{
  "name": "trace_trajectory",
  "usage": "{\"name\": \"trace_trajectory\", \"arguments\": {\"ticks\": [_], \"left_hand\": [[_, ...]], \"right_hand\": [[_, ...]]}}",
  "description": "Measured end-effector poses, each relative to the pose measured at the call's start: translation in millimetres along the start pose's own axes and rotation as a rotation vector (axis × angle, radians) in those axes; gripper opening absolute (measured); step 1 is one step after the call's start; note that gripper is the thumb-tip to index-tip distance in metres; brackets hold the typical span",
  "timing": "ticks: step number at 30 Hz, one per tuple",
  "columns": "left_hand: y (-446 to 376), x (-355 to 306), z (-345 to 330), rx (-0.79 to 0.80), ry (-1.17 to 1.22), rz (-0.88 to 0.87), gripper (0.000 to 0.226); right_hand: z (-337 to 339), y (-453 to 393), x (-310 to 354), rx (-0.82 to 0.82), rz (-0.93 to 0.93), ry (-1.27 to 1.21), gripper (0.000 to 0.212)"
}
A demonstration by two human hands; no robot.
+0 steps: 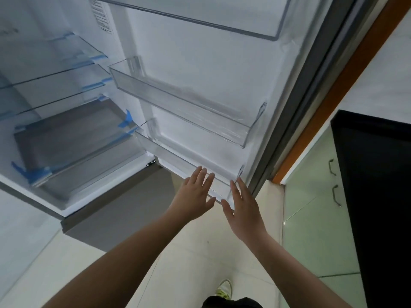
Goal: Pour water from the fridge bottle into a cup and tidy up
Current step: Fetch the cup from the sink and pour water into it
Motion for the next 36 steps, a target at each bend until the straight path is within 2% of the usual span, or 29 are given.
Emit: {"name": "trace_trajectory", "arguments": {"ticks": [7,10,13,16,22,29,36], "left_hand": [[64,31,-21,0.024,0.116,0.04,0.075],[95,45,-30,0.003,0.192,0.076,0.082],[120,60,-34,-0.024,0.263,0.129,0.087],[139,78,-36,-0.042,0.292,0.193,0.088],[174,120,-31,-0.054,0.331,0.253,0.071],[219,147,-29,-0.026,0.295,0.271,0.068],[281,161,10,-0.206,0.314,0.322,0.062]], "right_hand": [[-18,51,56,-0.031,0.105,0.077,0.068],[-9,77,83,-0.136,0.152,0.261,0.062],[-4,104,113,-0.229,0.236,0.343,0.061],[2,121,137,-0.298,0.309,0.373,0.06],[35,141,168,-0.567,0.353,0.281,0.064],[13,140,217,-0.535,0.46,0.192,0.063],[-12,143,264,-0.496,0.553,0.254,0.063]]}}
Point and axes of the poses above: each hand's wrist, its own y-axis away from the middle knuckle, its own z-axis out of the back of the hand, x = y × z, the point moved 10 cm from there along -y, towards the middle knuckle, and after that the axes turned 12 degrees about x, right-handed, at the moved point
